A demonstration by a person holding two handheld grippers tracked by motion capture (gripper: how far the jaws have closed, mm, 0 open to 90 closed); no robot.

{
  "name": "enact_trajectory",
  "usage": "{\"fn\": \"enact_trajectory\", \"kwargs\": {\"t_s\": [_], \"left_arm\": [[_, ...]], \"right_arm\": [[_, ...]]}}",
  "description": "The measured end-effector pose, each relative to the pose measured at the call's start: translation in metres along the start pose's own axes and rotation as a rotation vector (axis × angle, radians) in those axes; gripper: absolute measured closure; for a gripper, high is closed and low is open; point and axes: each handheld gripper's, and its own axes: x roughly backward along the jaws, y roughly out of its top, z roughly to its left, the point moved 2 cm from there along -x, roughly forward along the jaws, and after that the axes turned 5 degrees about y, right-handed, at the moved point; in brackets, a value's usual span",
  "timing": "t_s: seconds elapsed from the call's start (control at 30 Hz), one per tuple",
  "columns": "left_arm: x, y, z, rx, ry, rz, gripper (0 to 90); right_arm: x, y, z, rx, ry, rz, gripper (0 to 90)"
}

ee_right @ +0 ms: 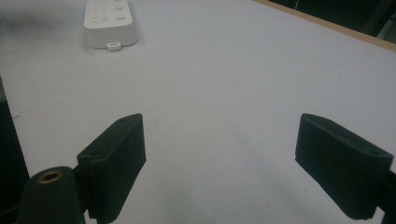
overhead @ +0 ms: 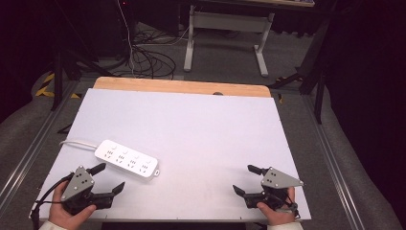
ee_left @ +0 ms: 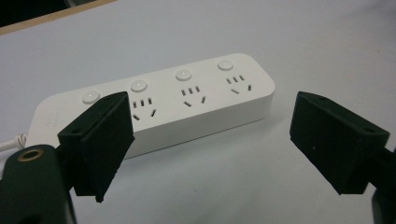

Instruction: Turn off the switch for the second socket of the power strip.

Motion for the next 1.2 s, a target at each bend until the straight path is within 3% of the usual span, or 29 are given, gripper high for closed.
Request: {"fn": "enact_trajectory", "kwargs": {"t_s": [0.13, 0.37, 1.0, 1.13, 1.2], "left_arm": [[0.0, 0.001, 0.0, 0.012, -0.009, 0.003, 14.5], [0.001, 0.002, -0.001, -0.017, -0.005, 0.005, 14.5], [0.005, 0.009, -0.003, -0.009, -0.014, 0.014, 16.6], [0.008, 0.02, -0.001, 0.024, -0.037, -0.01, 17.2], [0.008, 0.024, 0.0, 0.019, -0.04, -0.008, 18.3]], "right_arm": [[0.0, 0.0, 0.0, 0.0, 0.003, 0.001, 16.6], [-0.001, 0.0, 0.0, 0.003, 0.009, 0.004, 16.6], [-0.001, 0.0, 0.0, 0.005, 0.014, 0.009, 16.6], [-0.003, 0.0, 0.001, 0.0, 0.02, 0.013, 16.6], [-0.004, 0.001, 0.002, 0.005, 0.022, 0.018, 16.6]]}}
